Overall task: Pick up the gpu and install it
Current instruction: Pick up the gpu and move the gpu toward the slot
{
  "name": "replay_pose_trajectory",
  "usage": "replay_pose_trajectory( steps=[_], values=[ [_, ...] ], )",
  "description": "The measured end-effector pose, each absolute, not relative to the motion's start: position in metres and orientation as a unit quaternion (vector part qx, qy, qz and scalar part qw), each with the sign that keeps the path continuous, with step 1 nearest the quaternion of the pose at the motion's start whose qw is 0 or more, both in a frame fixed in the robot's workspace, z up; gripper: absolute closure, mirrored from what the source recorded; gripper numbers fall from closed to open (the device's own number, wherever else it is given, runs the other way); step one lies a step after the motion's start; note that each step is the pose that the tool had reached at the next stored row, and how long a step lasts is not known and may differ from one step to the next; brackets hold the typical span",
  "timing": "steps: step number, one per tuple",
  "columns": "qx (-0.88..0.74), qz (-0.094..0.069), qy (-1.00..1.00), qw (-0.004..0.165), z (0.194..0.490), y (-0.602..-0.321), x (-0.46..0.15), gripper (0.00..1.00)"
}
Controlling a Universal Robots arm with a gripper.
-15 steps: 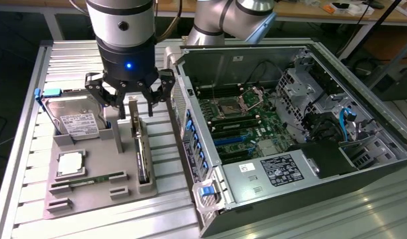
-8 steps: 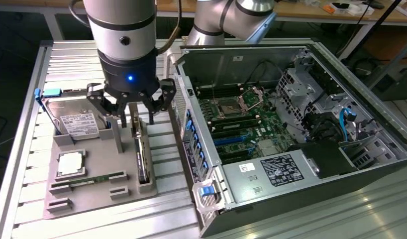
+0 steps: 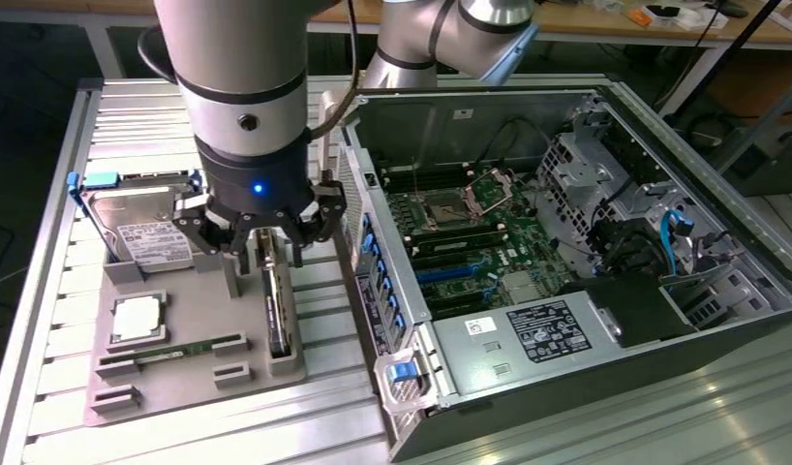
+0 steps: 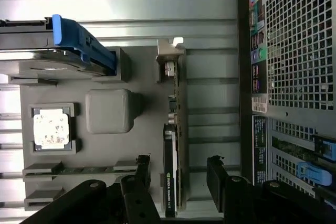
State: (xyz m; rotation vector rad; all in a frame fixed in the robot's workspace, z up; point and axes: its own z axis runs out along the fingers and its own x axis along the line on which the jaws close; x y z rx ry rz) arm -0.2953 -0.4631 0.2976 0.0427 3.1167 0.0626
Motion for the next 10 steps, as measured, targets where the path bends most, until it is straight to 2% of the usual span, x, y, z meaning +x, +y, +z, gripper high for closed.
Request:
replay_pose_trajectory(
  steps=[10],
  values=[
    [0.014, 0.02, 1.0, 0.012, 0.2882, -0.4657, -0.2954, 0.44]
  ],
)
